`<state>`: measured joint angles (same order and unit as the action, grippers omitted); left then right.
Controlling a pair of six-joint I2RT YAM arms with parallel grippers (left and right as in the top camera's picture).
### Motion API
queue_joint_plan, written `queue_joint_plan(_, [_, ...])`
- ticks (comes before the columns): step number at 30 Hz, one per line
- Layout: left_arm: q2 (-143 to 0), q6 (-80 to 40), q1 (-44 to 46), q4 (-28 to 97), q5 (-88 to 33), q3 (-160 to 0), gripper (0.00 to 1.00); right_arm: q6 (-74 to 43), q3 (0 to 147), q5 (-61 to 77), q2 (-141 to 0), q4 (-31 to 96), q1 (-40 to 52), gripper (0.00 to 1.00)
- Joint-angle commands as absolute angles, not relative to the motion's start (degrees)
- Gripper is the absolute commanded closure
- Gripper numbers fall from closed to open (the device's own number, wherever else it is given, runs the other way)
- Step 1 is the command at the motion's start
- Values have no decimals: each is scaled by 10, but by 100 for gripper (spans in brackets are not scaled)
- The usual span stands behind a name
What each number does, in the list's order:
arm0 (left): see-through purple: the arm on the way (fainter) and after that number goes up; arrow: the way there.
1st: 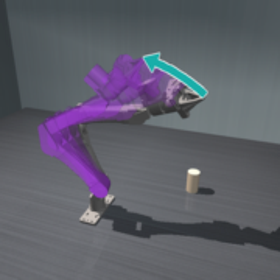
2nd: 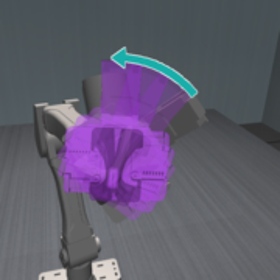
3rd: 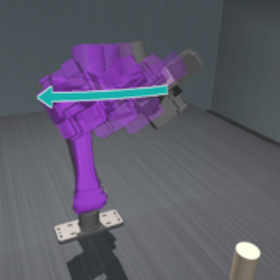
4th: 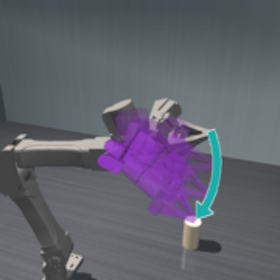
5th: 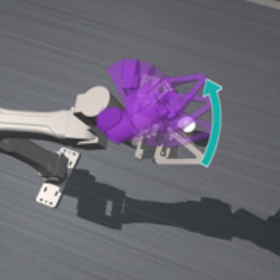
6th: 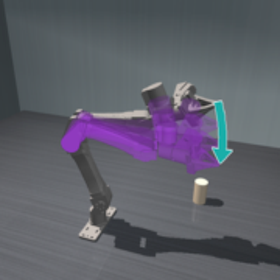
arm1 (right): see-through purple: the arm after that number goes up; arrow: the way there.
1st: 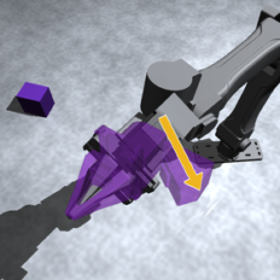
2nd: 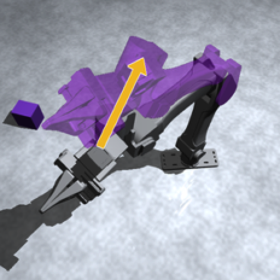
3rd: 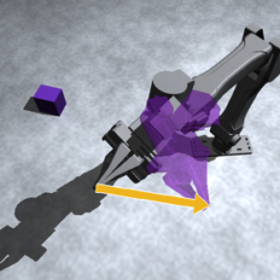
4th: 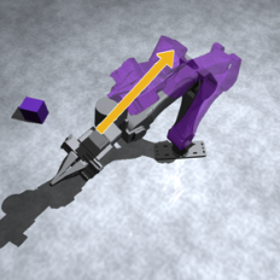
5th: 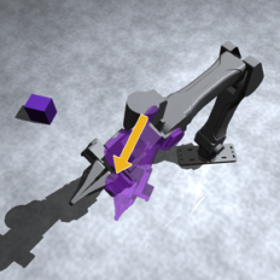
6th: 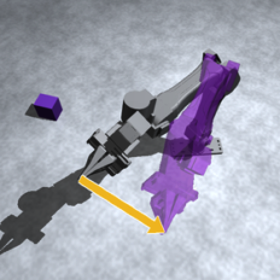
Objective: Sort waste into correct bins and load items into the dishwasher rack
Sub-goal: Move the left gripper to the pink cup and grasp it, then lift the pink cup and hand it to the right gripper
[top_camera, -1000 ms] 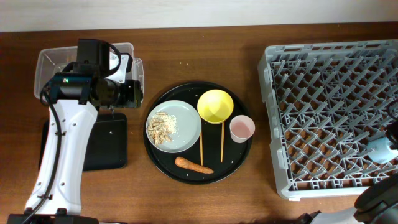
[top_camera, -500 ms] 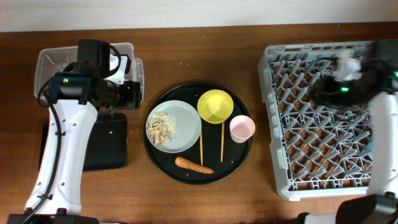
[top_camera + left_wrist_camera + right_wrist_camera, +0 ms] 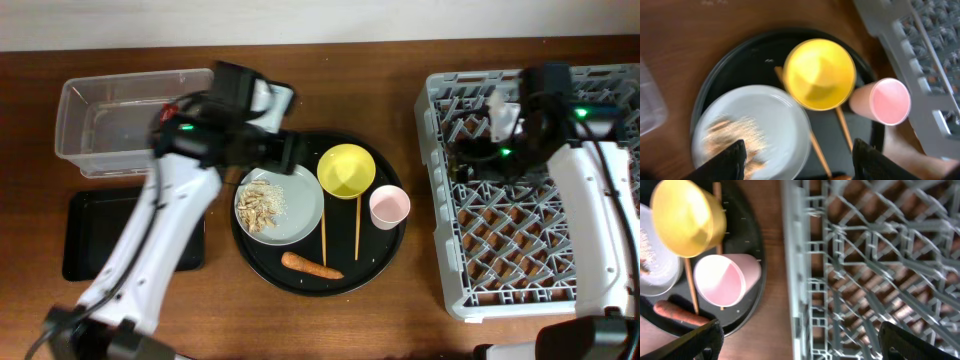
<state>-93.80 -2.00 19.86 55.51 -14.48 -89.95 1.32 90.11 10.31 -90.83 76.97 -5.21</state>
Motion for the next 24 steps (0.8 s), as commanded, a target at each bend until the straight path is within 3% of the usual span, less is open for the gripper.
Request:
queue_joint_plan(1, [-1003,-28,271,521,-153,-900,33,11,905,99,-911,787,-102,2])
queue_joint_plan(8, [-1124,-50,376,442,-153,-900,33,11,905,114,-911,789,-124,2])
queue_joint_plan(13, [-1168,-63,404,426,-152,-900,35,11,905,114,-911,789,-124,2])
queue_joint_plan(15, [-1178,-65,405,431,-152,-900,48,11,905,114,-911,789,-124,2])
queue_joint_plan(17, [-1177,-64,404,435,-152,-901,83,11,905,114,-911,790,-124,2])
queue_joint_plan(19, [-1176,-64,401,441,-152,-903,97,11,905,113,-911,791,-124,2])
queue_joint_plan(24, [-1134,-64,345,507,-163,-944,100,11,905,114,-911,790,-124,2])
